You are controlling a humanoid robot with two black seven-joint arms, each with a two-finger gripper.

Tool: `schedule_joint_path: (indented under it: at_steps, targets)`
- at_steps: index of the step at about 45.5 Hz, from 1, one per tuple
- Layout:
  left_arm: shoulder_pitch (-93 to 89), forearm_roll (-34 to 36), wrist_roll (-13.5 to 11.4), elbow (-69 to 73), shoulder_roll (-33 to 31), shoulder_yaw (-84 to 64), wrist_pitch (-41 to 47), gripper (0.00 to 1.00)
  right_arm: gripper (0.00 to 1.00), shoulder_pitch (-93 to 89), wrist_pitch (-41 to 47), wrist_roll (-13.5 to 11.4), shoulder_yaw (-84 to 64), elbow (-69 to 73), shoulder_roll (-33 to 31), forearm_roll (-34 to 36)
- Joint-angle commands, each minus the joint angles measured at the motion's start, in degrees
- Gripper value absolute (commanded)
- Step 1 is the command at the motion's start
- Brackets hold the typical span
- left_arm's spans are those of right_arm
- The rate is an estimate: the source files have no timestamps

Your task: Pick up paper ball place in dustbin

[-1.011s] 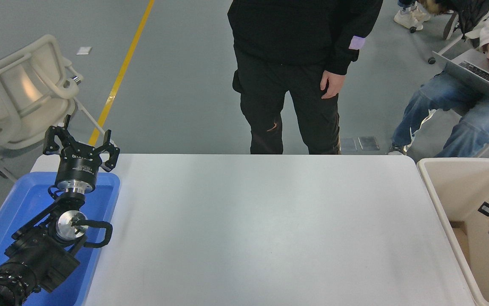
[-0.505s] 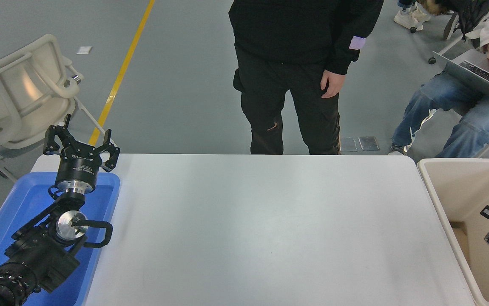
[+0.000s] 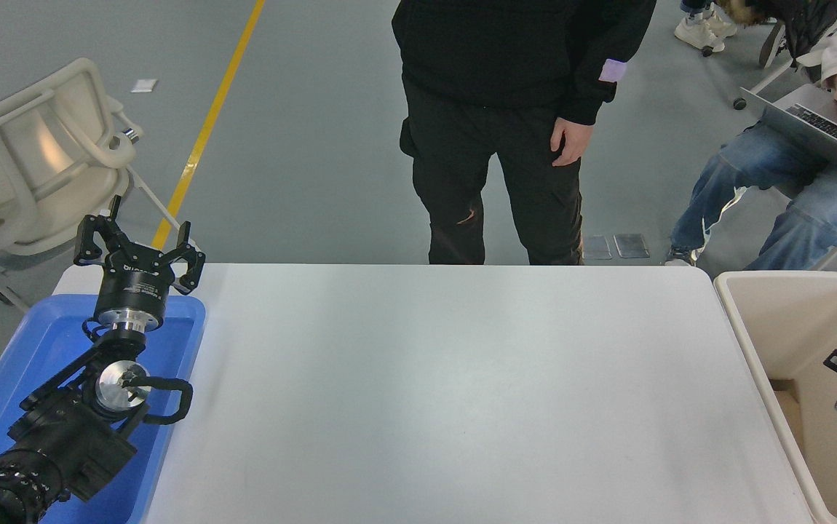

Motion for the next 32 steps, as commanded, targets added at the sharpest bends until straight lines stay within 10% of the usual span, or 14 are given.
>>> schedule_joint_path:
  at_steps: [1,3,17,32]
  targets:
    - [0.0,0.0,0.0,-0.1,0.0,0.0,0.0,0.99,0.78,12.0,0.6,0.0,-4.7,18.3,-8.3,0.2]
    - [0.0,0.0,0.0,-0.1,0.0,0.0,0.0,0.99,1.00,17.5,1.0,-0.1,-8.5,24.6,-10.4,0.5]
    - [0.0,0.0,0.0,-0.1,0.0,0.0,0.0,0.99,1.00,54.5,6.9,0.0,-34.8,56.8,-12.4,0.8]
    - [0.0,0.0,-0.1,-0.1,0.0,0.0,0.0,0.99,1.00,83.1,43.7,0.0,-40.9,66.6,-5.3,3.7]
